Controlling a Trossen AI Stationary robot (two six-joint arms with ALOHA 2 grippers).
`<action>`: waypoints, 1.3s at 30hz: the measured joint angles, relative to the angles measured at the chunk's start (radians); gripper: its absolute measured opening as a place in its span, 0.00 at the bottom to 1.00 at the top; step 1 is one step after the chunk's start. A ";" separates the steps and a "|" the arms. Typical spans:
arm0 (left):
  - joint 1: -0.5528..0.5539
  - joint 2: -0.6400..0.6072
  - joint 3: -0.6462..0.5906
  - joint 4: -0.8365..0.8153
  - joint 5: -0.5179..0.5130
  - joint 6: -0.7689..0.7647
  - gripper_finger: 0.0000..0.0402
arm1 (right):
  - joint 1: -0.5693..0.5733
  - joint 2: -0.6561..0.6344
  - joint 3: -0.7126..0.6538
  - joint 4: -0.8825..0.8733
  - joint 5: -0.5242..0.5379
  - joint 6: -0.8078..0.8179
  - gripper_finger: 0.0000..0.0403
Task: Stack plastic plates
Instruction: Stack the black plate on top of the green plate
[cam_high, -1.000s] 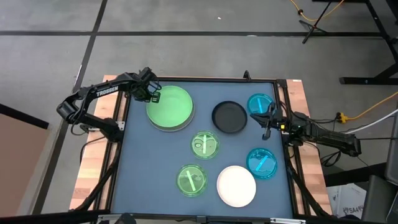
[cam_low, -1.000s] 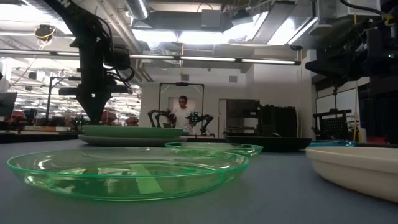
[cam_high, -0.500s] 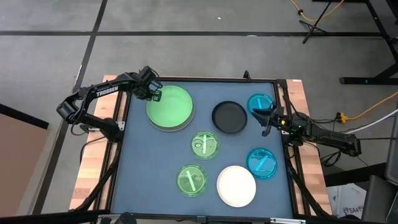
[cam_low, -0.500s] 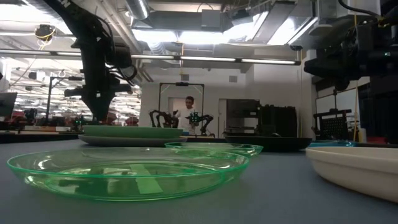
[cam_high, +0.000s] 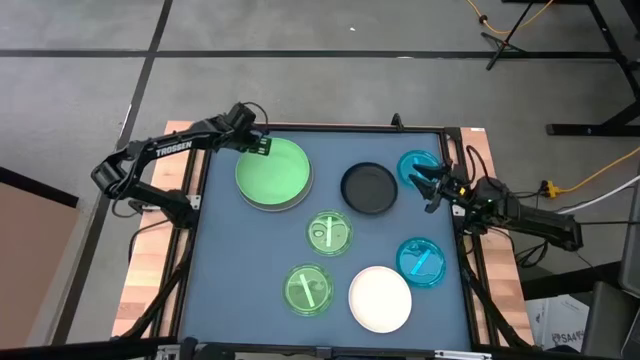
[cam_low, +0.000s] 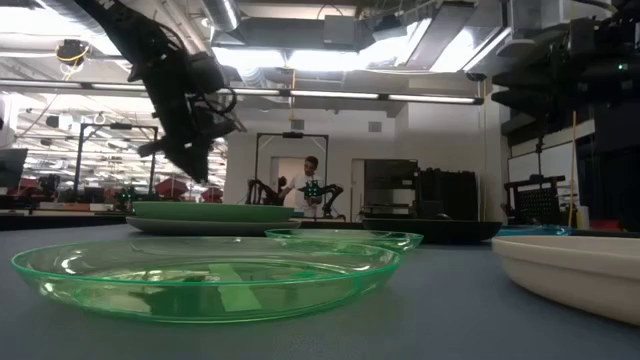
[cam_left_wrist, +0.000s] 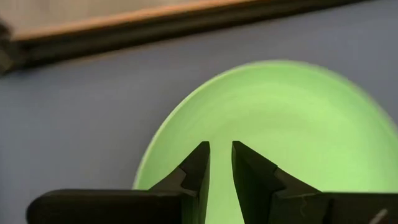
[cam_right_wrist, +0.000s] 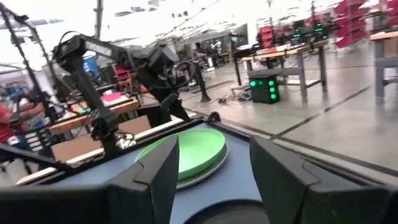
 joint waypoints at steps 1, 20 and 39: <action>-0.007 0.000 0.000 0.026 0.000 0.001 0.15 | 0.000 0.012 0.006 0.000 0.013 0.004 0.47; -0.201 0.000 0.000 0.256 0.004 0.001 0.15 | 0.000 0.506 0.266 -0.236 0.263 0.260 0.47; -0.412 0.000 0.000 0.255 -0.004 0.002 0.15 | -0.178 0.973 0.603 -0.682 -0.063 0.413 0.47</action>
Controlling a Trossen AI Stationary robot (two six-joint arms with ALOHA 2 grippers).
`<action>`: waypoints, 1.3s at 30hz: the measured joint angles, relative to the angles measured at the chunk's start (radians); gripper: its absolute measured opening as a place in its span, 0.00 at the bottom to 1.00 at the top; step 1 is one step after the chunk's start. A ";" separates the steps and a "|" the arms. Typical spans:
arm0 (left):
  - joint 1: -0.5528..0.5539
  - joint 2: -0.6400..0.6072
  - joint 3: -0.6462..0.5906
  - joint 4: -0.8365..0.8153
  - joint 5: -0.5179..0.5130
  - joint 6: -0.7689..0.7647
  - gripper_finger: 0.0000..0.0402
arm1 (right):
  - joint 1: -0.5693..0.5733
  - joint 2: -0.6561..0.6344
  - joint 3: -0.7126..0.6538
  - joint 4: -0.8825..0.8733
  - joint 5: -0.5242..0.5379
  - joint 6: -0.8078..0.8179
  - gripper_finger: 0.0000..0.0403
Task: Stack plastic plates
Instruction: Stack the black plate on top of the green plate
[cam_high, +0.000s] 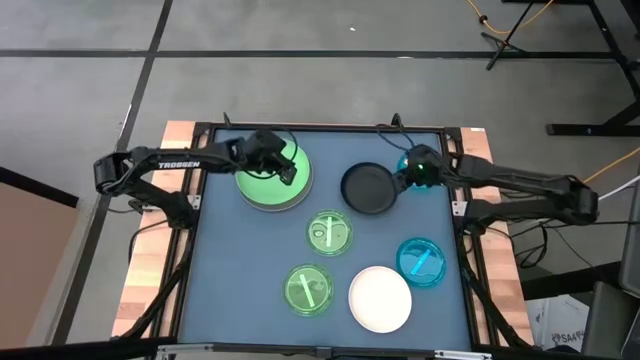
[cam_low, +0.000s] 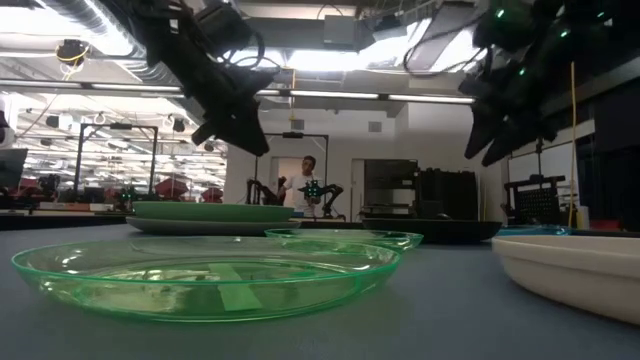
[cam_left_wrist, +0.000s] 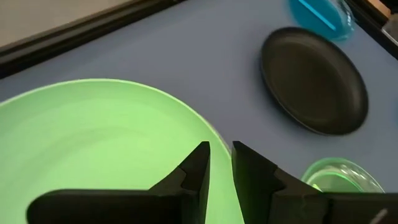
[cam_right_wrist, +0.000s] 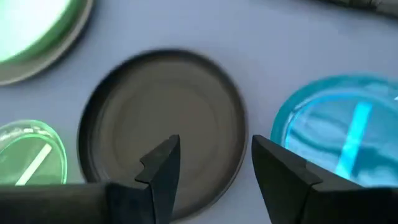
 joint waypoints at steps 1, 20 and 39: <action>-0.008 0.000 0.000 0.000 0.000 0.000 0.15 | -0.025 0.021 0.000 -0.003 -0.040 0.000 0.47; -0.055 0.000 0.000 0.000 -0.001 0.000 0.15 | -0.189 0.301 0.000 -0.019 -0.244 -0.052 0.47; -0.055 0.000 0.000 -0.001 -0.001 0.000 0.15 | -0.189 0.443 0.000 0.026 -0.278 -0.054 0.47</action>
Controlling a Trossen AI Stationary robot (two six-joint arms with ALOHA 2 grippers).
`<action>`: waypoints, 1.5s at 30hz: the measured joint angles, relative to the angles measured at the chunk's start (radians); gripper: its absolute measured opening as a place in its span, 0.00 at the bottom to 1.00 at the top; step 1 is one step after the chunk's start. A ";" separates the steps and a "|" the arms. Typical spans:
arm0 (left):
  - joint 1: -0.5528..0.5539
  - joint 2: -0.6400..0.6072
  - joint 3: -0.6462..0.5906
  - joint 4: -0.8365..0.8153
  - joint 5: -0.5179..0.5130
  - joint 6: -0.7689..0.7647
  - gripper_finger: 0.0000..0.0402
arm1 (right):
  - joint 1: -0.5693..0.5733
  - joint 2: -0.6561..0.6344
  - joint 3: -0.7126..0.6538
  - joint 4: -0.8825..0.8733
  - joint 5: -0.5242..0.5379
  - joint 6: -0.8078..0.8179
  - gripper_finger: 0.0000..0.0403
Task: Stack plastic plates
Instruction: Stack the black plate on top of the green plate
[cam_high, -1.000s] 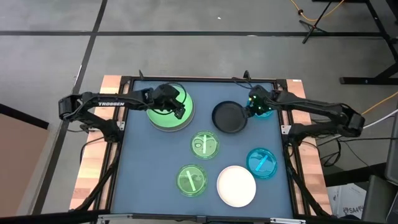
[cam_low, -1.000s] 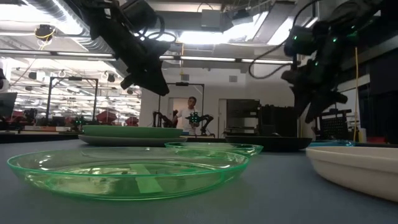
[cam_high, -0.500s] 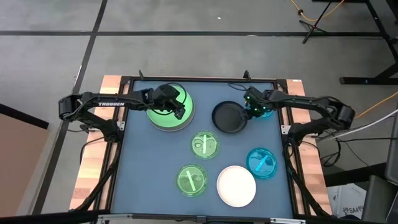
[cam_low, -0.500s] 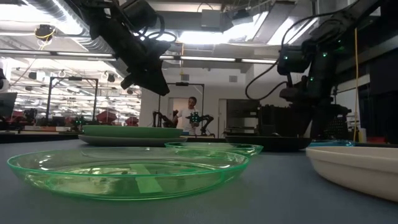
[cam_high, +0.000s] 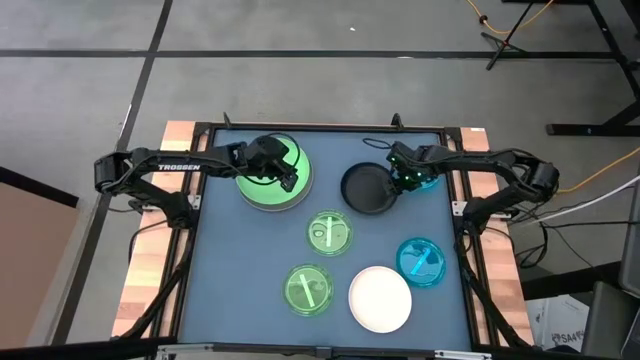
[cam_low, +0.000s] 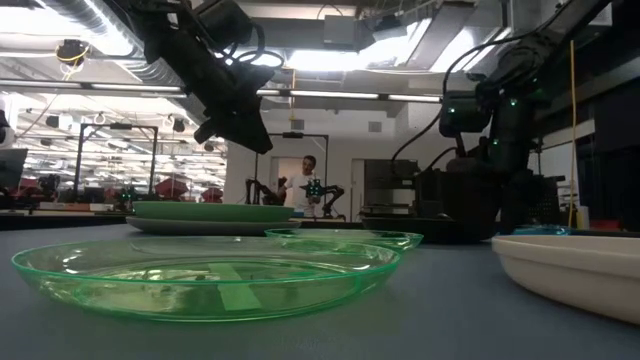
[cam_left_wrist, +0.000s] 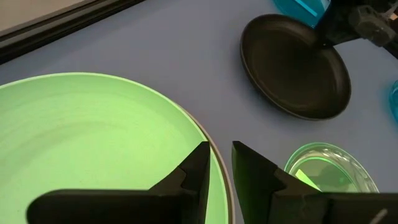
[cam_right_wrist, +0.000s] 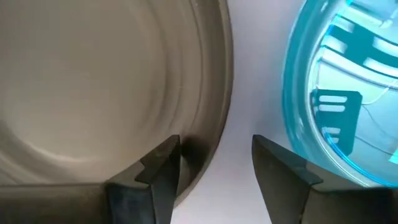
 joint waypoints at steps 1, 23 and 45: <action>0.000 0.000 0.000 0.000 0.000 0.000 0.15 | 0.000 0.004 0.000 0.008 0.000 0.000 0.47; 0.000 0.000 0.000 0.000 0.000 0.000 0.15 | 0.000 0.010 0.000 0.078 -0.033 -0.024 0.30; 0.000 0.000 0.000 0.000 0.000 0.000 0.15 | 0.000 0.009 0.000 0.154 -0.028 -0.075 0.01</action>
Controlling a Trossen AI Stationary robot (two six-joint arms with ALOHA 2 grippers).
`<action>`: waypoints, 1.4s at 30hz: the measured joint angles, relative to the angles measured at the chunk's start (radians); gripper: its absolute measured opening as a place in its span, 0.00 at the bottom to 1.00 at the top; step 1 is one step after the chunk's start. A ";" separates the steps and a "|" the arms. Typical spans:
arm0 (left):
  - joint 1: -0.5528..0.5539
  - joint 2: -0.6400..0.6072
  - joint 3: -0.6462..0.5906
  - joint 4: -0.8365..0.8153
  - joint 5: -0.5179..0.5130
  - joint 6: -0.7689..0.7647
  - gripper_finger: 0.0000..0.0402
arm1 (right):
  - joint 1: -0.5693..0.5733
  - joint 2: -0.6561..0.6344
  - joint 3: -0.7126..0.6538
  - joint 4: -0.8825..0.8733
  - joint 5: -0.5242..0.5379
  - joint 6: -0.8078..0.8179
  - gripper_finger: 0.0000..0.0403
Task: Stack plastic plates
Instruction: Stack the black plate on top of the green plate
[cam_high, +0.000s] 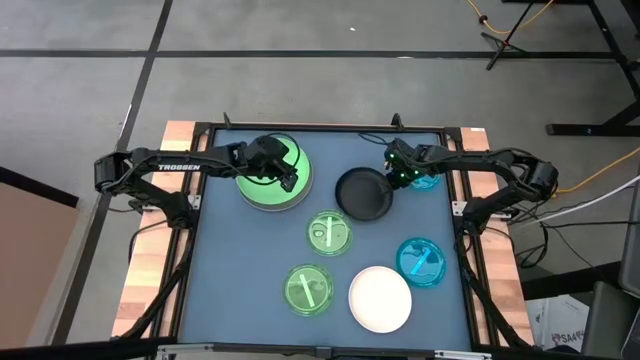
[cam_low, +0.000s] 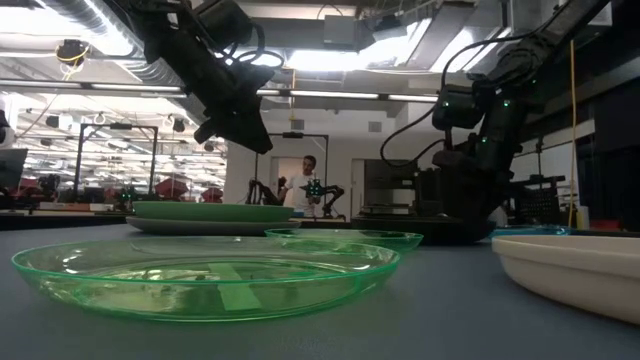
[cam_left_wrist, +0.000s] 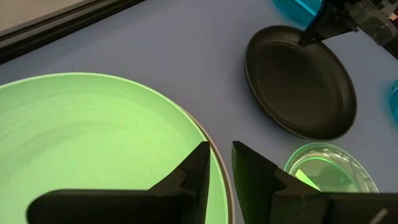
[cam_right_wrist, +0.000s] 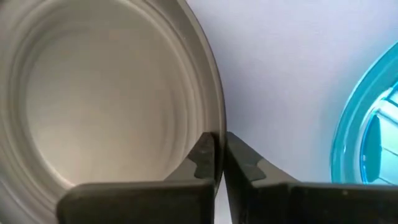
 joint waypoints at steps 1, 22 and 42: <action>0.000 0.000 0.000 0.000 0.000 0.000 0.15 | 0.000 0.000 0.000 0.000 0.000 0.000 0.02; -0.057 0.000 0.000 0.001 -0.130 -0.002 0.15 | 0.000 0.000 0.000 0.090 0.002 -0.069 0.00; -0.058 0.000 0.001 0.097 -0.120 -0.002 0.31 | 0.000 0.000 0.131 0.105 0.009 -0.135 0.00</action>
